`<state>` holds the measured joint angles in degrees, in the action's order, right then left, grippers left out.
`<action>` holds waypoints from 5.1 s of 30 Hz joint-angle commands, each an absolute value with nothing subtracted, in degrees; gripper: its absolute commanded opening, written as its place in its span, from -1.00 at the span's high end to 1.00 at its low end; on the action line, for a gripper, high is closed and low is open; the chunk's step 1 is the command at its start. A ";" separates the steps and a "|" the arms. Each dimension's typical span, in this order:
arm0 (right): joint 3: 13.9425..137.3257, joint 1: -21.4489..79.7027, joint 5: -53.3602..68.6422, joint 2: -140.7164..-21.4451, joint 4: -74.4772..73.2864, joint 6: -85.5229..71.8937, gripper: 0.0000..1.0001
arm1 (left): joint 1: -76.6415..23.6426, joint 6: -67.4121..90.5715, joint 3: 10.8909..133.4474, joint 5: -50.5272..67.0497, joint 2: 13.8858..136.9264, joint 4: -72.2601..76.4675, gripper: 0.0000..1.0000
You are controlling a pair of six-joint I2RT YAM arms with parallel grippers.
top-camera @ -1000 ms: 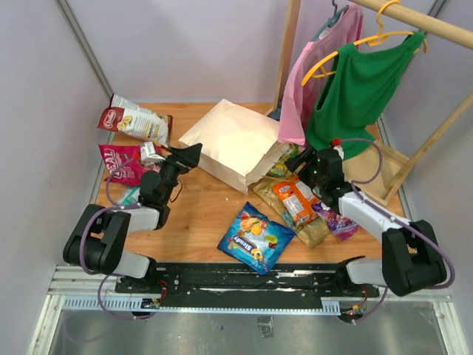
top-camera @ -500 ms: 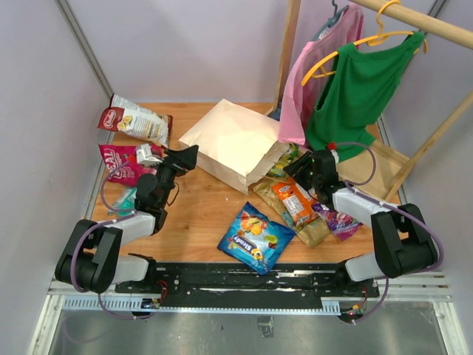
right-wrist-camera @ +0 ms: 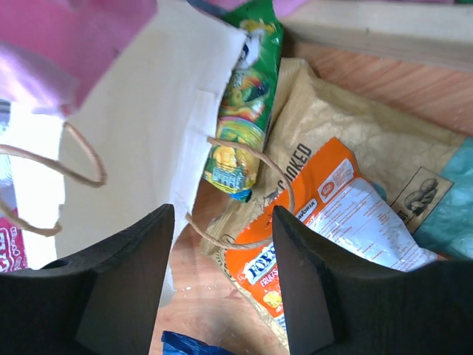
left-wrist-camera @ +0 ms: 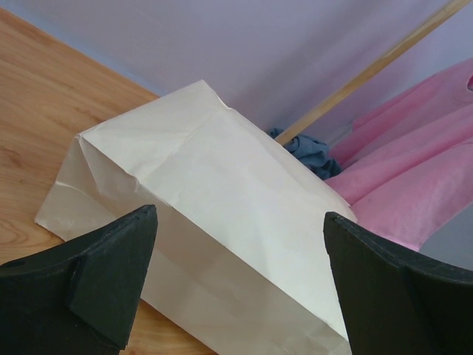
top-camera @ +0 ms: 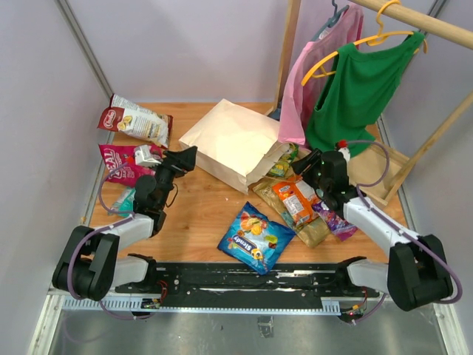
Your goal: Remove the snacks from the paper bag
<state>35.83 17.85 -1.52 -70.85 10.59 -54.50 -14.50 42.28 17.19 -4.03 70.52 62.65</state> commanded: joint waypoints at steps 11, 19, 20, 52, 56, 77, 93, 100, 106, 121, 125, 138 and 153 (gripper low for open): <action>34.58 14.64 1.91 -74.57 11.90 -54.81 -0.03 | -14.84 40.74 16.10 -5.08 68.15 61.76 -0.96; 35.07 14.48 5.53 -78.55 14.22 -56.94 0.07 | -14.85 40.55 15.75 -5.52 67.70 61.65 -0.96; 35.07 14.43 6.14 -79.03 14.83 -57.20 0.09 | -14.85 40.66 15.80 -5.41 67.98 61.84 -0.96; 65.73 23.48 13.52 -78.58 5.85 -46.68 0.99 | -4.44 42.06 16.08 -4.70 60.84 53.52 -0.99; 77.30 27.62 16.95 -86.32 2.94 -43.72 0.99 | -3.84 42.16 15.95 -4.83 60.52 53.17 -0.99; 128.65 34.73 24.53 -113.10 -12.34 -36.32 0.99 | 0.13 41.51 17.13 -3.69 61.77 52.21 -0.99; 135.25 32.96 26.59 -118.07 -14.55 -34.43 0.99 | 0.71 43.93 16.49 0.09 66.55 54.20 -0.99; 134.90 33.42 26.05 -116.41 -15.09 -32.21 0.99 | 0.70 47.11 14.06 1.94 74.14 60.39 -0.98; 132.67 37.67 22.17 -111.96 -15.61 -27.35 0.99 | 0.70 49.08 13.60 2.91 81.56 67.32 -0.96; 136.73 44.45 13.80 -115.17 -23.20 -16.30 0.97 | -1.18 50.59 30.27 13.11 103.49 68.51 -0.81; 134.72 44.43 14.10 -114.96 -22.57 -15.52 0.41 | -1.23 49.53 32.34 12.63 104.14 66.67 -0.81; 96.89 51.33 -7.06 -83.77 -6.18 -1.31 -0.97 | -1.63 49.43 38.10 13.28 110.28 65.54 -0.81; 52.02 52.03 -22.50 -65.83 6.94 -7.89 -0.64 | -7.73 41.97 49.39 2.31 112.59 47.71 -0.78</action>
<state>57.45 52.03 -20.69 -58.43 5.91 -4.60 -7.70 44.25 46.70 6.59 111.44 53.23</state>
